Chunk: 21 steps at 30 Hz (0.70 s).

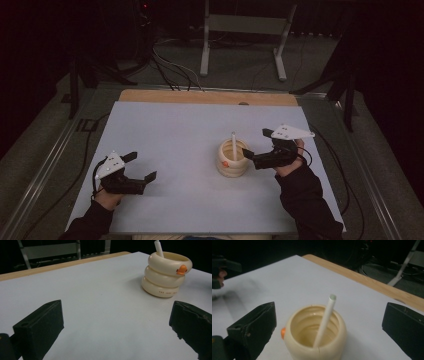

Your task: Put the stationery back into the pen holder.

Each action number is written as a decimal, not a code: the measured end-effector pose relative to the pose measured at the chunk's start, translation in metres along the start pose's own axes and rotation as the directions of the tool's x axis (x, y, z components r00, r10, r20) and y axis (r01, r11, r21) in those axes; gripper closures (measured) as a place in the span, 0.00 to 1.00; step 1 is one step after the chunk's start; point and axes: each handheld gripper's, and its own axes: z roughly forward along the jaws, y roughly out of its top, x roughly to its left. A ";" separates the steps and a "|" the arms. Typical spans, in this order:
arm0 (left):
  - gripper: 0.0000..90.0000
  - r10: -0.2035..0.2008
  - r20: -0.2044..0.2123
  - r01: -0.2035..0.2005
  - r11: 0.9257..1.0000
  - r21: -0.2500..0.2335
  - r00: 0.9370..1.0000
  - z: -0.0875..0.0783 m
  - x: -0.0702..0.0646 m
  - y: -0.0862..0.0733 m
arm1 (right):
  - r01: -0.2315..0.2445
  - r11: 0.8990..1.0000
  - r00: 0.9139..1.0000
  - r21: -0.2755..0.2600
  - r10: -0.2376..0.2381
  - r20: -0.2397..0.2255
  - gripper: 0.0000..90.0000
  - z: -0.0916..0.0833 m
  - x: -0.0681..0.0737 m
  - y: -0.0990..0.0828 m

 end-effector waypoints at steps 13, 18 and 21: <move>0.00 0.009 0.009 -0.009 1.000 0.001 1.000 0.000 -0.001 0.000 | -0.062 0.998 0.998 0.003 0.062 0.028 0.00 -0.016 -0.012 -0.036; 0.00 0.013 0.011 -0.013 1.000 0.003 1.000 0.000 -0.002 0.000 | -0.072 0.997 0.996 -0.004 0.073 0.045 0.00 -0.016 -0.015 -0.054; 0.00 0.013 0.014 -0.013 1.000 0.005 1.000 0.000 -0.002 -0.001 | -0.080 0.997 0.996 0.008 0.080 0.041 0.00 -0.015 -0.017 -0.064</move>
